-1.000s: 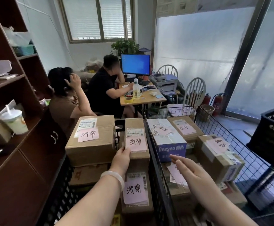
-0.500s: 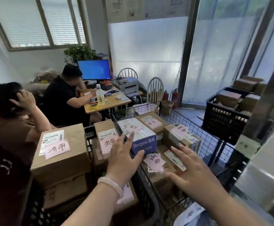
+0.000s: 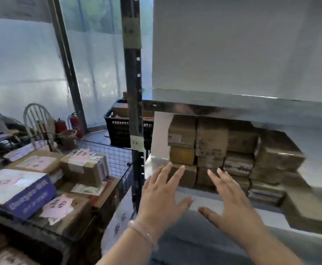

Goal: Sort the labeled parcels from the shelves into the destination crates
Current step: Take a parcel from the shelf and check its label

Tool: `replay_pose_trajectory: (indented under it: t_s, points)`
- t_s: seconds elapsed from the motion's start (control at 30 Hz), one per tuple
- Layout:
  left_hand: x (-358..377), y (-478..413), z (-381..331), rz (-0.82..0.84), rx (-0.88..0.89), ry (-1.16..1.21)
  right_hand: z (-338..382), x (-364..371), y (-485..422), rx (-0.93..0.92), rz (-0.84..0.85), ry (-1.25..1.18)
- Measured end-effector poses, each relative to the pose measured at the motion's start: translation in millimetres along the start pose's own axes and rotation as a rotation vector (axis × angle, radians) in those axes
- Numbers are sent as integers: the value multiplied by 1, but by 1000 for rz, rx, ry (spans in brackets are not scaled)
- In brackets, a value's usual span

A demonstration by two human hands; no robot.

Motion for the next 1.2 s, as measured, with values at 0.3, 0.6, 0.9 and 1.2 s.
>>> replay_pose_trajectory:
  t_s: [0.3, 0.6, 0.9, 1.2]
  points:
    - [69, -26, -147, 49, 191, 121, -141, -72, 48, 249, -163, 39]
    - [185, -41, -261, 181, 167, 145, -309, -92, 61, 435, -72, 135]
    - [255, -46, -287, 284, -7, 120, -400, -45, 19, 602, 202, 138]
    - [272, -32, -272, 394, -144, 121, -428, -5, 9, 648, 328, 165]
Point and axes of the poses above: each hand's wrist, its own y-axis away from the middle knuckle, its own x-axis out of the palm, z = x × y, the point moved 6 cm from there along -y, towards the middle knuckle, and after that the axes turned 9 degrees about -z, right-handed, at the moved point
